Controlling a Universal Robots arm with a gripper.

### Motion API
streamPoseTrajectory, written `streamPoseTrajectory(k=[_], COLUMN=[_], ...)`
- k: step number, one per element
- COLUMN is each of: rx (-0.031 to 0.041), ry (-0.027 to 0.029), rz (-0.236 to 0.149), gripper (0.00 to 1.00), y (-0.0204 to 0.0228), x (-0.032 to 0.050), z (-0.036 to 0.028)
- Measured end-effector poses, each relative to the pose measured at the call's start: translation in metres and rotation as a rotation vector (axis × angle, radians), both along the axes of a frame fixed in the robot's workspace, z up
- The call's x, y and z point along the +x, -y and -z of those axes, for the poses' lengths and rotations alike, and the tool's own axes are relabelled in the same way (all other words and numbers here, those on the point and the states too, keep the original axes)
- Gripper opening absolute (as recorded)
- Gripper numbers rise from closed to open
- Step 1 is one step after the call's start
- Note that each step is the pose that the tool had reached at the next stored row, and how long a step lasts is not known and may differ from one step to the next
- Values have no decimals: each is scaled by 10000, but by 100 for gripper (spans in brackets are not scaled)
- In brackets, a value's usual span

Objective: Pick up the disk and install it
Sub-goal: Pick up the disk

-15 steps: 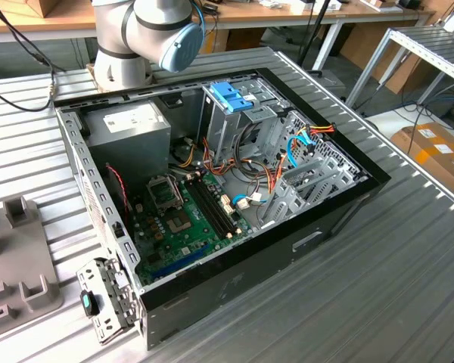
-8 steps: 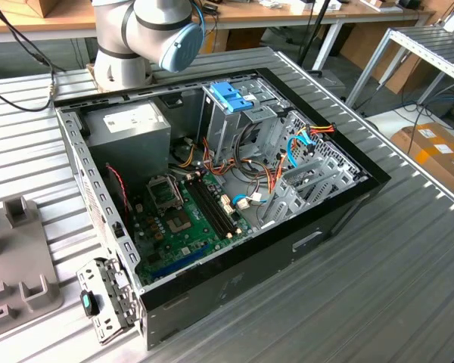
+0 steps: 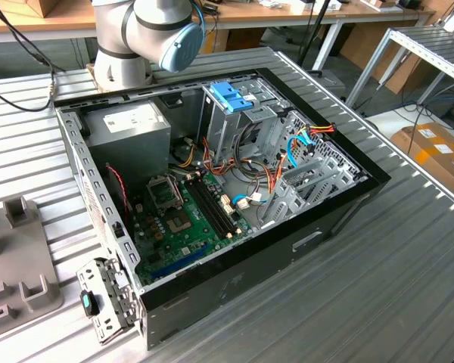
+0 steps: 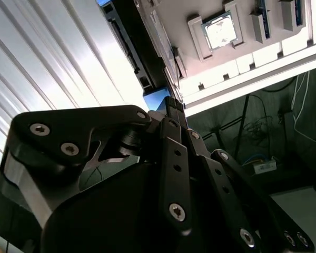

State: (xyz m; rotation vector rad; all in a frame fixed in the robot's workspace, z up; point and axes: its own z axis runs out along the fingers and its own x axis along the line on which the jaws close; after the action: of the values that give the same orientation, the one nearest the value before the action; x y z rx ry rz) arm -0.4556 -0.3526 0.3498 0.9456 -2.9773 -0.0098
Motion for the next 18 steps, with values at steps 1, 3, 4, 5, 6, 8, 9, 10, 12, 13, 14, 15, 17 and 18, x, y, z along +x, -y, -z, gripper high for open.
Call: streamPoseTrajectory(k=[1, 3, 4, 5, 6, 8, 9, 10, 12, 13, 14, 15, 17, 18], rx=[0, 0, 0, 0, 0, 0, 0, -1, 0, 0, 0, 0, 0, 0], ry=[1, 0, 0, 0, 0, 0, 0, 0, 0, 0, 0, 0, 0, 0], rz=[-165, -466, -579, -701, -867, -1260, -1369, -1501, -1808, -2147, -2424, -2616, -2830, -2957], gripper=[11, 11, 11, 11, 11, 11, 11, 11, 11, 11, 11, 11, 11, 11], y=[0, 0, 0, 0, 0, 0, 0, 0, 0, 0, 0, 0, 0, 0], x=[0, 0, 0, 0, 0, 0, 0, 0, 0, 0, 0, 0, 0, 0], z=[0, 0, 0, 0, 0, 0, 0, 0, 0, 0, 0, 0, 0, 0])
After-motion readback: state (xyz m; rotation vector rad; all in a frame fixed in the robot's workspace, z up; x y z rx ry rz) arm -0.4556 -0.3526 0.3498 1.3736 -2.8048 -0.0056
